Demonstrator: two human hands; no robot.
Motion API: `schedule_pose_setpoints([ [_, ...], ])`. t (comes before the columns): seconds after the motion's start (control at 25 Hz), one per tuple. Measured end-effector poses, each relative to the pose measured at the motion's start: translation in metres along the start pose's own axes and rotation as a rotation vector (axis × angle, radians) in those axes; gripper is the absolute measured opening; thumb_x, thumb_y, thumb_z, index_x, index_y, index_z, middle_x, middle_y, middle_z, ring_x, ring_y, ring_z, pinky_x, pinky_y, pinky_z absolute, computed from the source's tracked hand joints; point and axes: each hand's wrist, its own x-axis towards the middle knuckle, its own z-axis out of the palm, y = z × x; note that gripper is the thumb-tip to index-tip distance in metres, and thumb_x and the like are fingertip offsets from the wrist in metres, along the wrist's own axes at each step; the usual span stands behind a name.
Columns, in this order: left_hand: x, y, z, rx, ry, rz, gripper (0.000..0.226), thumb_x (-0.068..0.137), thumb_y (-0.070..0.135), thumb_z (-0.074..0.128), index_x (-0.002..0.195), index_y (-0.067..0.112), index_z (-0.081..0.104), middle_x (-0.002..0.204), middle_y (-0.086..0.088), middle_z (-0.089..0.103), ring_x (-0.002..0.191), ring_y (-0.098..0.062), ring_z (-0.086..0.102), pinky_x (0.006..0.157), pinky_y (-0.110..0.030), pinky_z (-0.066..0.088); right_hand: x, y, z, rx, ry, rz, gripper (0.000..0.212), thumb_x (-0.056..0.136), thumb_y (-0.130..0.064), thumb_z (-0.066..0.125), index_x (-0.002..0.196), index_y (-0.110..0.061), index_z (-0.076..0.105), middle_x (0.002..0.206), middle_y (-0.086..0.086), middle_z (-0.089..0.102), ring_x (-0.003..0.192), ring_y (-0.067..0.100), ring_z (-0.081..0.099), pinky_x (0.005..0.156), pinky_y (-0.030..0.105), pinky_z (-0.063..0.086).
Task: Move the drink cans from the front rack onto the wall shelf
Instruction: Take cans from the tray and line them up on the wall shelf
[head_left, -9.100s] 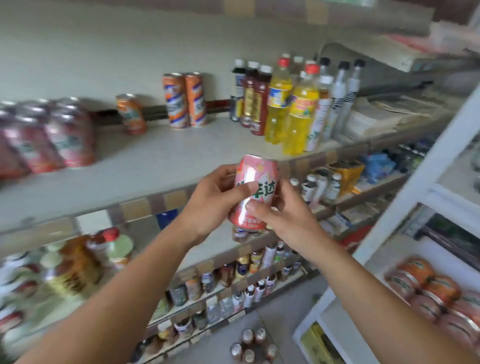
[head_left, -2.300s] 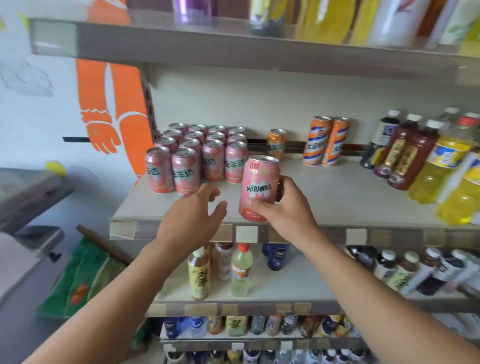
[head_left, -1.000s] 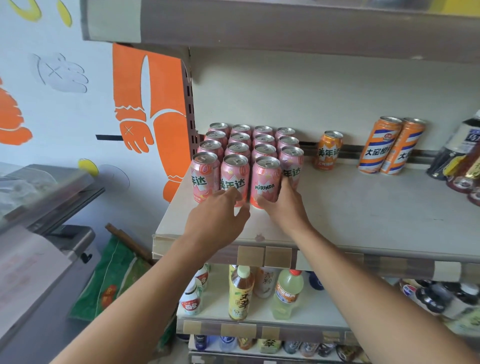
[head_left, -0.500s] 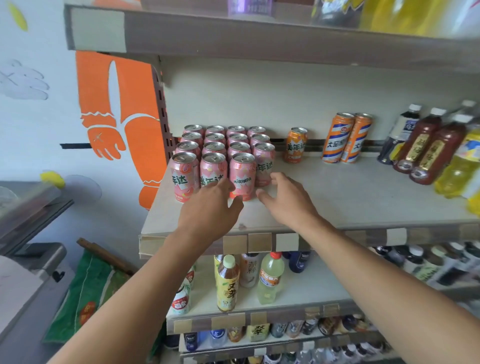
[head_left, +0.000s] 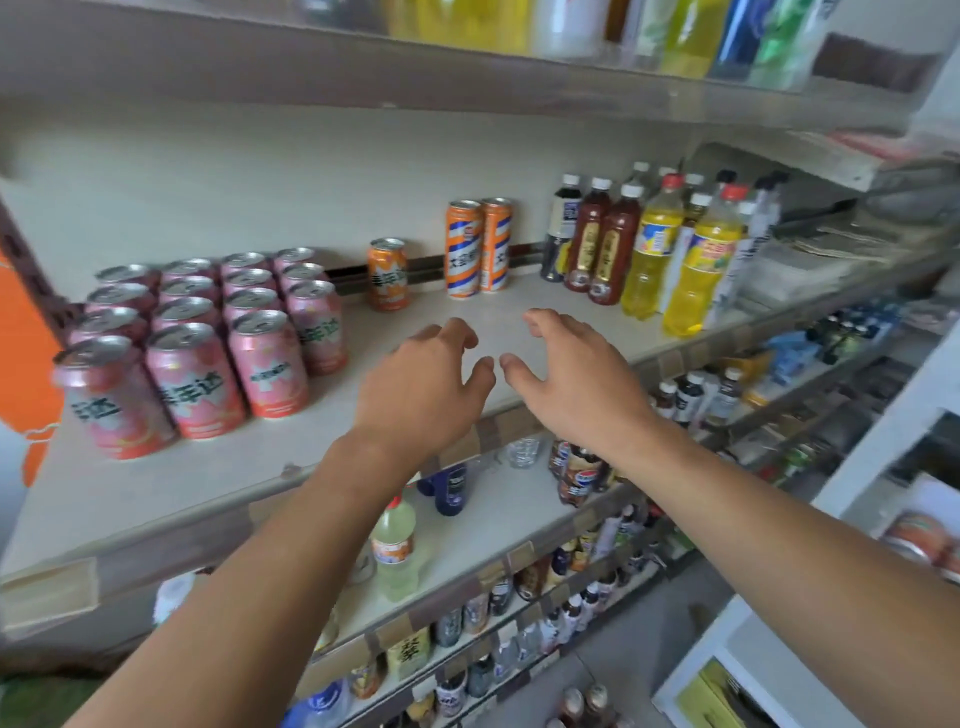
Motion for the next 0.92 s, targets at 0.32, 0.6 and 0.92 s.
schedule_pose_setpoints([
  [0.32,0.035,0.114,0.087,-0.113,-0.122,0.236,0.033,0.093,0.045,0.047,0.119,0.026,0.054,0.114,0.001,0.063,0.102,-0.026,0.061,0.076,-0.036,0.049,-0.041,0.125,-0.052,-0.120,0.053,0.205,0.057,0.097,-0.048,0.049,0.145,-0.018,0.040,0.140,0.004,0.053,0.127,0.023,0.049,0.095,0.038,0.046],
  [0.6,0.046,0.247,0.188,-0.235,-0.324,0.422,0.028,0.092,0.046,0.048,0.110,0.026,0.055,0.108,0.000,0.065,0.098,-0.028,0.063,0.074,-0.038,0.052,-0.106,0.262,-0.089,-0.165,0.053,0.525,0.048,0.095,-0.049,0.050,0.134,-0.021,0.049,0.128,0.003,0.060,0.117,0.024,0.057,0.086,0.035,0.048],
  [0.92,0.023,0.375,0.304,-0.321,-0.542,0.605,0.030,0.093,0.043,0.051,0.114,0.022,0.056,0.109,-0.001,0.064,0.099,-0.025,0.062,0.079,-0.040,0.053,-0.192,0.397,-0.112,-0.138,0.058,0.848,0.047,0.091,-0.047,0.051,0.131,-0.021,0.051,0.122,0.008,0.060,0.109,0.029,0.061,0.086,0.043,0.053],
])
